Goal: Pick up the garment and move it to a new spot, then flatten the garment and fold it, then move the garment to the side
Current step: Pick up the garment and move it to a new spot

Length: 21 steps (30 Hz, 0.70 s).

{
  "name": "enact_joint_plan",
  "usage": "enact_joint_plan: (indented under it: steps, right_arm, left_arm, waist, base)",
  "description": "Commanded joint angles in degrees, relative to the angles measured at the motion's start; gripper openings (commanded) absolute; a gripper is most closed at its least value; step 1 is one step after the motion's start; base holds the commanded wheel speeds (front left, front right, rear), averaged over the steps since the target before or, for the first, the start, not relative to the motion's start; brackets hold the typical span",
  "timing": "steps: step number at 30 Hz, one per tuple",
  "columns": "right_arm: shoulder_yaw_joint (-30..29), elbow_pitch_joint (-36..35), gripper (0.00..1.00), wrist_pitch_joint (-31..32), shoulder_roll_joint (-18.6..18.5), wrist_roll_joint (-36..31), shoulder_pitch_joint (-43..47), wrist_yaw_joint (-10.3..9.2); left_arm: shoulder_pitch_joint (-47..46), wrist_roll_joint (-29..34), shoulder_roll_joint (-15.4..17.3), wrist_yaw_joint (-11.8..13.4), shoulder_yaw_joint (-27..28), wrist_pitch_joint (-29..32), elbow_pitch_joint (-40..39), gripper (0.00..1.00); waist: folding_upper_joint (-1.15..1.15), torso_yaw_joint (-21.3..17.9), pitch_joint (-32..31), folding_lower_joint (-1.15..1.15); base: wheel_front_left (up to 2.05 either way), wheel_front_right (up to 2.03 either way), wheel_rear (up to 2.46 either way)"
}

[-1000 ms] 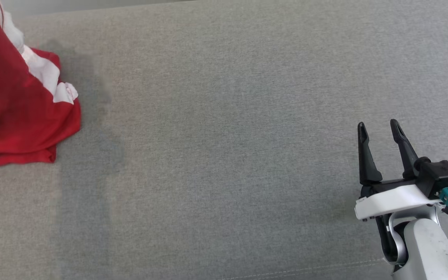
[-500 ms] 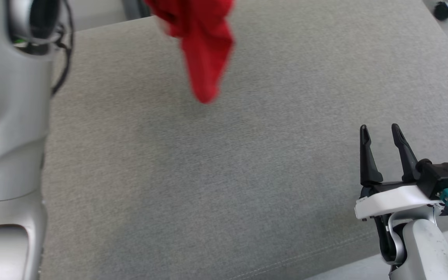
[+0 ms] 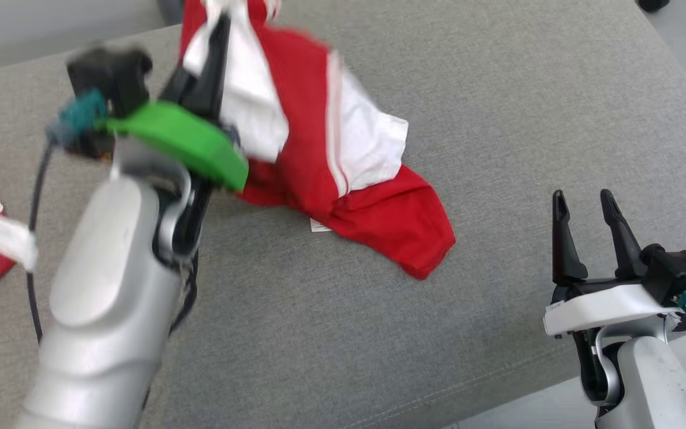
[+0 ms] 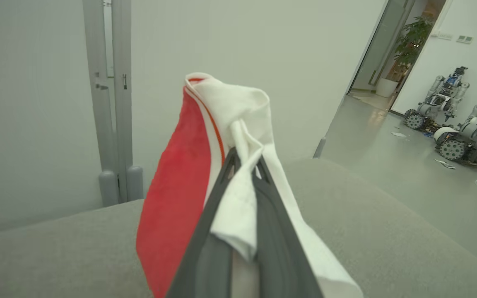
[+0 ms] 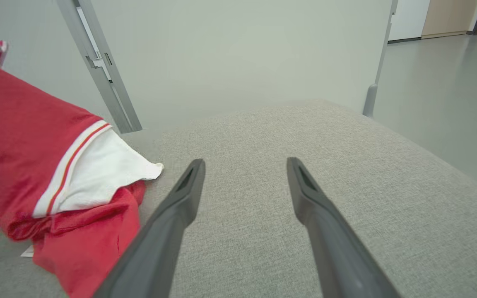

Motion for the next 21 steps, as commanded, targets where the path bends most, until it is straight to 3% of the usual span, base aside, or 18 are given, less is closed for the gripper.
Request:
enact_joint_plan:
  steps: [1,8,14,15,16,21]
  right_arm:
    - [0.0,-0.1,1.00,-0.2,0.0,0.0,0.3,0.00]
    - [0.3,0.6,1.00,-0.2,0.0,-0.8,1.3,0.00]
    - [1.3,1.3,1.00,-0.2,0.0,-1.3,2.0,0.00]
    - [1.5,1.3,1.00,-0.2,0.0,-1.3,2.1,0.00]
    - [1.6,1.4,1.00,-0.2,0.0,-1.4,2.1,0.00]
    - [1.6,1.8,1.00,-0.2,0.0,-1.9,3.1,0.00]
  left_arm:
    - [3.2,-0.3,0.7,0.5,0.5,-1.1,0.6,0.00]
    - [17.4,-2.5,2.2,2.3,2.6,-6.1,4.1,0.00]
    - [23.1,-2.4,2.2,2.4,1.9,-8.0,6.2,0.00]
    - [23.2,-1.9,2.3,2.5,1.8,-8.6,6.3,0.43]
    - [23.2,-1.6,2.3,2.6,1.6,-9.3,6.3,1.00]
    - [22.9,0.1,2.6,2.2,1.2,-12.0,5.8,1.00]
  waist:
    - [0.00,0.6,-0.4,0.00]
    - [0.00,2.6,-2.2,0.00]
    - [0.00,4.6,-4.2,0.00]
    - [0.00,5.0,-4.7,0.00]
    - [0.00,5.3,-5.2,0.00]
    - [0.00,7.0,-7.6,0.00]
  base:
    - [0.00,0.00,0.00]
    - [0.00,0.00,0.00]
    - [0.00,0.00,0.00]
    - [0.00,0.00,0.00]
    - [0.00,0.00,0.00]
    - [0.00,0.00,0.00]
